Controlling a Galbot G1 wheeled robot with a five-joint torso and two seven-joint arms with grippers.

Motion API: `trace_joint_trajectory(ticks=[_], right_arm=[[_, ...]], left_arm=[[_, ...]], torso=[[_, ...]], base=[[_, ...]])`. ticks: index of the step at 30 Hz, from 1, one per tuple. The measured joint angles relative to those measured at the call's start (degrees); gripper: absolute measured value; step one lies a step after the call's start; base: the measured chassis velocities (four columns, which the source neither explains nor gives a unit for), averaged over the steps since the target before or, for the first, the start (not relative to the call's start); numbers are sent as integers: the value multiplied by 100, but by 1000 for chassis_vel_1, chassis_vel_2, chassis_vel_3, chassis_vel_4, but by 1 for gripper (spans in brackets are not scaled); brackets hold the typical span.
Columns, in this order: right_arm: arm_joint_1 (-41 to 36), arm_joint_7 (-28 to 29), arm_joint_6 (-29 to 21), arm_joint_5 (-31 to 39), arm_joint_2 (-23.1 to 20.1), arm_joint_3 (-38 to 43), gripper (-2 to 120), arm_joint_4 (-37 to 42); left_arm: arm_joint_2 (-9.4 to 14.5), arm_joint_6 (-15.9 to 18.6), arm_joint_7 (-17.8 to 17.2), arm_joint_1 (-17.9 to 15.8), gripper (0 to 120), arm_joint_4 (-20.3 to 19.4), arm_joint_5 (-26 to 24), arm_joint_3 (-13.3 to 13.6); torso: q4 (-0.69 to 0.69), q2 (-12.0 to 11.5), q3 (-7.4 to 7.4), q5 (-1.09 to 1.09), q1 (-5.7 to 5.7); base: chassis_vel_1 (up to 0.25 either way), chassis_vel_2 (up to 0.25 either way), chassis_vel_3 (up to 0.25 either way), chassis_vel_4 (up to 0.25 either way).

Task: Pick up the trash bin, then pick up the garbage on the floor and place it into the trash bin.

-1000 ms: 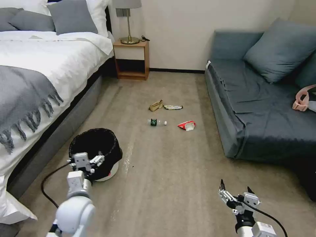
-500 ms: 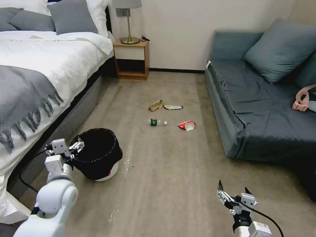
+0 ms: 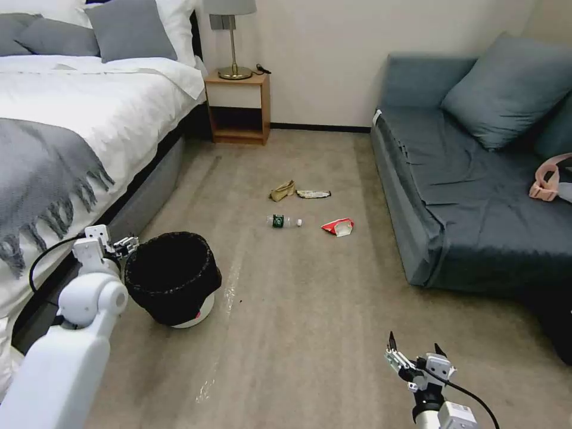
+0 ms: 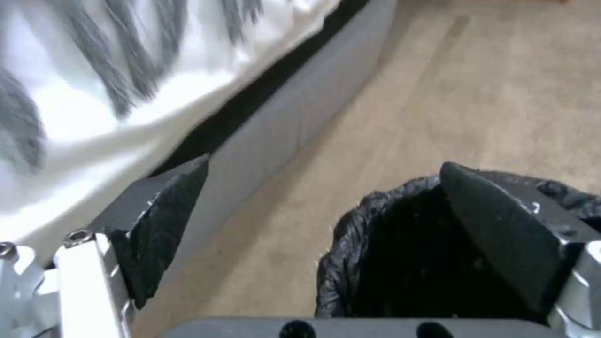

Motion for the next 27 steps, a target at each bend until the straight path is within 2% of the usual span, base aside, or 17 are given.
trace_joint_trajectory(ticks=[1,4,11,16,21,27], right_arm=[[0,0,0,0,0,0,100,0],[26,16,68,-71,-1,-4,100,-71],[49,45,223,-258,-2,-82,100,-228],[38,69,327,-361,-2,-96,100,-310],[37,74,345,-371,-2,-94,100,-323],[42,98,367,-377,-2,-57,100,-368]], left_arm=[[0,0,0,0,99,0,0,0],[51,310,21,-301,98,307,-468,68],[-52,606,3,-625,98,758,-771,217],[-184,666,-58,-723,99,1102,-764,299],[-213,673,-62,-741,99,1197,-740,311],[-321,672,-64,-813,99,1497,-620,342]], torso=[[0,0,0,0,0],[0,0,0,1,0],[0,0,0,1,0],[0,0,0,0,0],[0,0,0,1,0],[0,1,0,1,0]], base=[[0,0,0,0],[0,0,0,0],[0,0,0,0],[0,0,0,0],[0,0,0,0],[0,0,0,0]])
